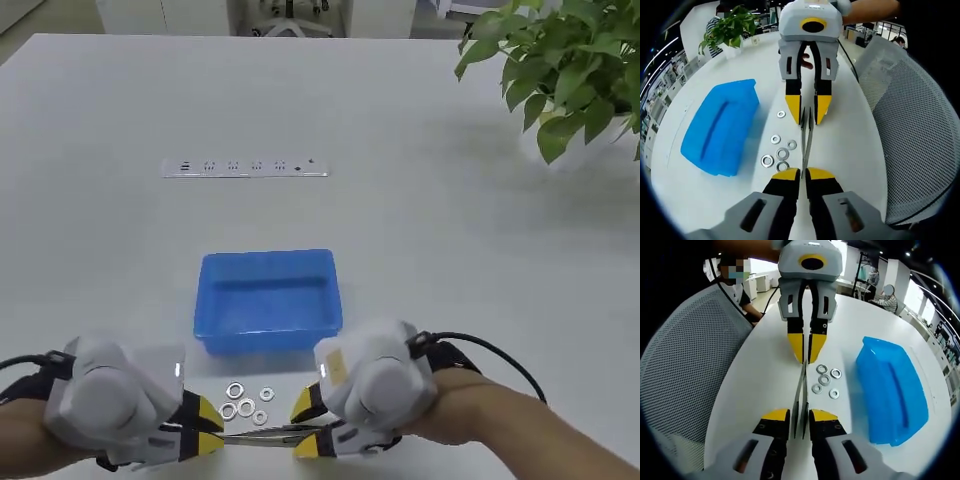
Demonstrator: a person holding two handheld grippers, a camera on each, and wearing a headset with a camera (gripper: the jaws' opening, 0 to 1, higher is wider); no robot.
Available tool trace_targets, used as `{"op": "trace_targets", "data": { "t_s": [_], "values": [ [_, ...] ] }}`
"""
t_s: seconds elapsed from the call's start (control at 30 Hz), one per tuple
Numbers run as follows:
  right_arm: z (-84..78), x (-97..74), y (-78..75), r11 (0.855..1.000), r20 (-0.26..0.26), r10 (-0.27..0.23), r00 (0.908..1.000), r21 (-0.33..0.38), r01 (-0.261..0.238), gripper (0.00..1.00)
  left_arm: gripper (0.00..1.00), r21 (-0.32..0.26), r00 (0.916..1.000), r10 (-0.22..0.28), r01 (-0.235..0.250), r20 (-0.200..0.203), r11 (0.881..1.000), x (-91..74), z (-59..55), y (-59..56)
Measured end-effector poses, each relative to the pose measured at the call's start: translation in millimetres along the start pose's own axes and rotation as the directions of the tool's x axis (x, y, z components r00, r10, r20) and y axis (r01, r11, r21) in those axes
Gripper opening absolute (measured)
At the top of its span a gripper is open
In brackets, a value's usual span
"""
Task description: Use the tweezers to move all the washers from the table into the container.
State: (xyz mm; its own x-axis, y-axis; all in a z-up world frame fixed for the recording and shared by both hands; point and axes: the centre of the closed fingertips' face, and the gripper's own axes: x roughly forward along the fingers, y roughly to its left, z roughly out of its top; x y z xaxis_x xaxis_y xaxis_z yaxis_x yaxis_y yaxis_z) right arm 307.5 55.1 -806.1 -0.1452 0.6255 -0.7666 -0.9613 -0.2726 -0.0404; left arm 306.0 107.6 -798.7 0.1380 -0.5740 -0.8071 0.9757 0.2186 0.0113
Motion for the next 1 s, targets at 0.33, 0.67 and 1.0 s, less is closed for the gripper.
{"op": "trace_targets", "data": {
  "t_s": [0.33, 0.67, 1.0],
  "values": [
    [1.6, -0.8, -0.6, 1.0, 0.004, -0.016, 0.9999, -0.023, 0.016, 0.13, 0.06, 0.017, 0.9998, -0.006, 0.006, -0.018, 1.0, 3.3, -5.5, -3.7],
    [0.9, -1.1, -0.9, 1.0, 0.004, -0.028, 0.9996, -0.015, 0.028, 0.13, 0.06, 0.024, 0.9997, 0.0, 0.0, -0.025, 1.0, 3.2, -4.5, -5.2],
    [-0.7, -1.0, -3.2, 0.999, 0.002, -0.048, 0.9989, -0.004, 0.048, 0.14, 0.06, -0.005, 0.9993, 0.019, -0.019, -0.033, 1.0, -4.7, -2.3, -1.8]
  ]
}}
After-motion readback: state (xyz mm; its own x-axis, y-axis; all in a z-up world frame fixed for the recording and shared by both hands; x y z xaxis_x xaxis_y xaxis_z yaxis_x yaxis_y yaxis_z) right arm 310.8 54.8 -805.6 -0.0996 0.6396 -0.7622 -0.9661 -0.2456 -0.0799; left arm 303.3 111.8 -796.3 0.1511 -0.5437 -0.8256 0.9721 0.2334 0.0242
